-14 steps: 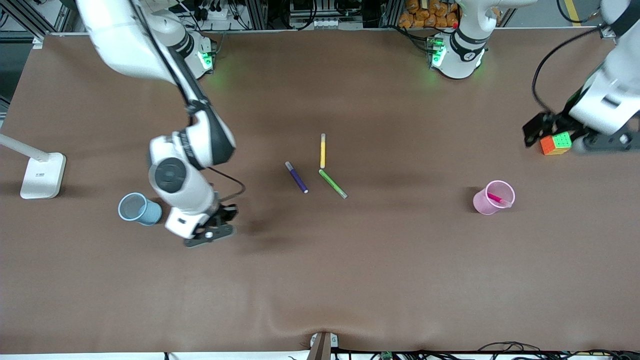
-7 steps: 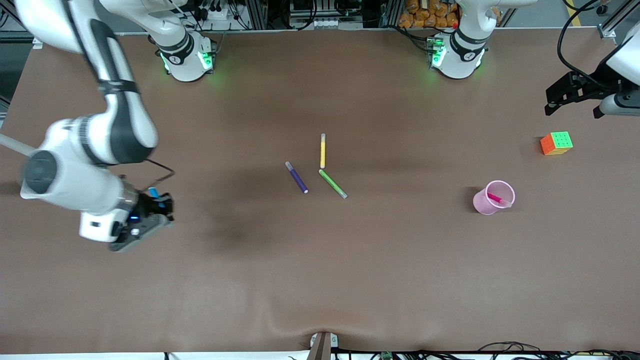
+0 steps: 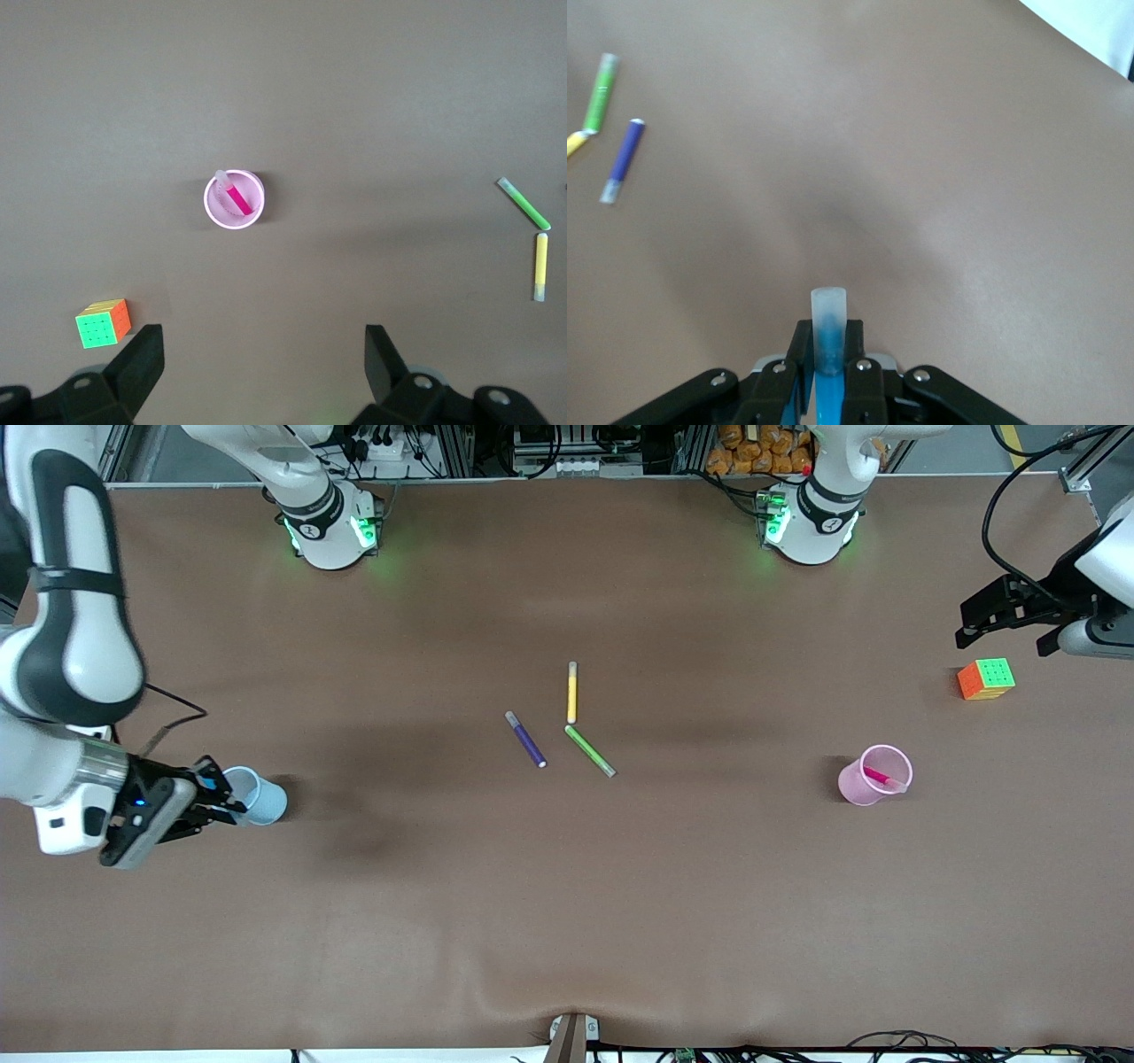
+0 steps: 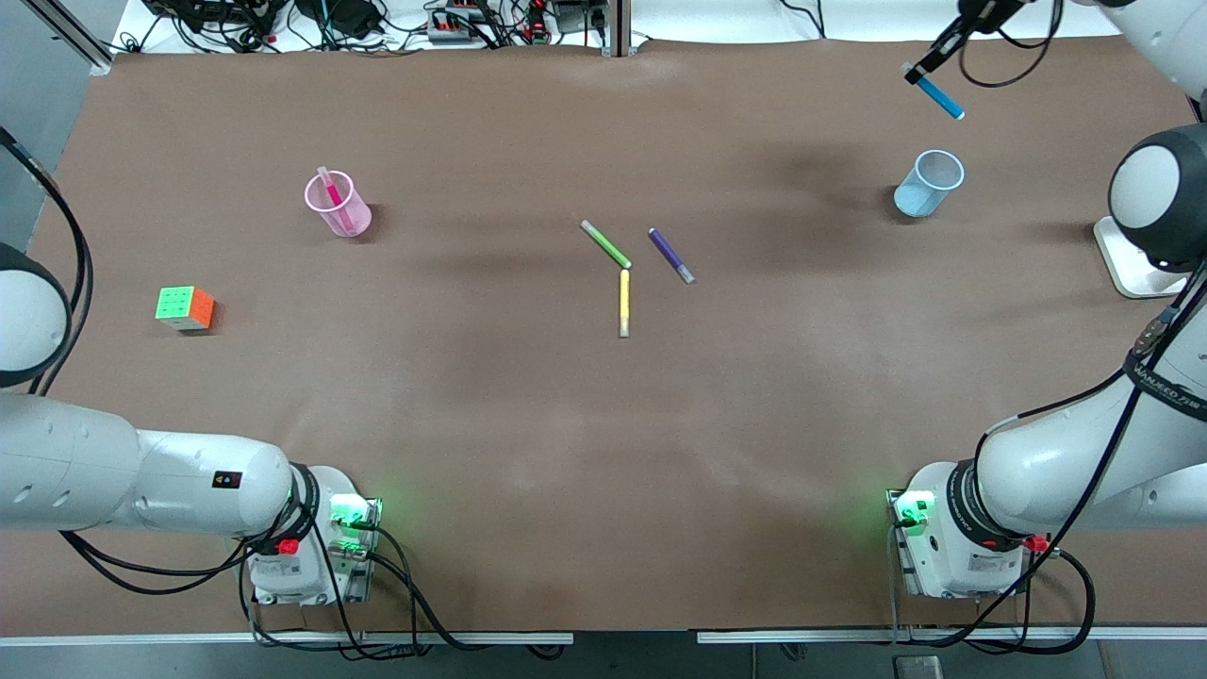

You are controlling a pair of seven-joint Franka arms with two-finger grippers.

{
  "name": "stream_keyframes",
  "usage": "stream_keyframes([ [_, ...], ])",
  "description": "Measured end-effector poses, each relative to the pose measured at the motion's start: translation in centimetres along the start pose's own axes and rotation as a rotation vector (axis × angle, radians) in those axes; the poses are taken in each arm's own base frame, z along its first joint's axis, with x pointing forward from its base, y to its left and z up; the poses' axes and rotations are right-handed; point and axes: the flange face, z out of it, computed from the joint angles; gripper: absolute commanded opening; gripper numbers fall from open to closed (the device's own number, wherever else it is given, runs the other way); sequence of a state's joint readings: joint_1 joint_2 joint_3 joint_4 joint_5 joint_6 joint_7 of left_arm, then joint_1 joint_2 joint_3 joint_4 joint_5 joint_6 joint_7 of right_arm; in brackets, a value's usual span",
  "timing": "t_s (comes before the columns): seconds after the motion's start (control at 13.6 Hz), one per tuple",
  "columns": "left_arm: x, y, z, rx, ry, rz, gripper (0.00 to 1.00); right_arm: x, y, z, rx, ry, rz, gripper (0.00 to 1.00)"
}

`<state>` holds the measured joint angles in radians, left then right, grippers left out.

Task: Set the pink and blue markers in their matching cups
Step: 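Carry the blue marker with the right gripper over the blue cup, then lower the blue marker into the blue cup and open the right gripper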

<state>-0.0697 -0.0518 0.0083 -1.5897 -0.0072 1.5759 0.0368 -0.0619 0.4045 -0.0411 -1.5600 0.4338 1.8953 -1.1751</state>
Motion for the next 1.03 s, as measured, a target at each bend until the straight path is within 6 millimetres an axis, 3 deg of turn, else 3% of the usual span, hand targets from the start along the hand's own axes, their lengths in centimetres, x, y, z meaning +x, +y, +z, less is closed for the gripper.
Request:
stream_keyframes([
  [0.37, 0.0, -0.2, -0.3, 0.029, 0.002, 0.002, 1.0, -5.4, 2.1, -2.5, 0.105, 0.162, -0.182, 0.03],
  [0.66, -0.1, -0.6, -0.3, 0.027, 0.0, -0.006, 1.0, -6.4, 2.7, -3.4, 0.111, 0.297, -0.288, 0.03],
  [0.81, -0.1, -0.6, -0.2, 0.027, -0.002, -0.005, 1.0, -6.7, 2.6, -3.1, 0.148, 0.362, -0.33, 0.03],
  [1.03, 0.0, -0.6, 0.0, 0.027, -0.007, -0.006, 1.0, -9.2, 4.3, -1.1, 0.167, 0.444, -0.371, 0.03],
])
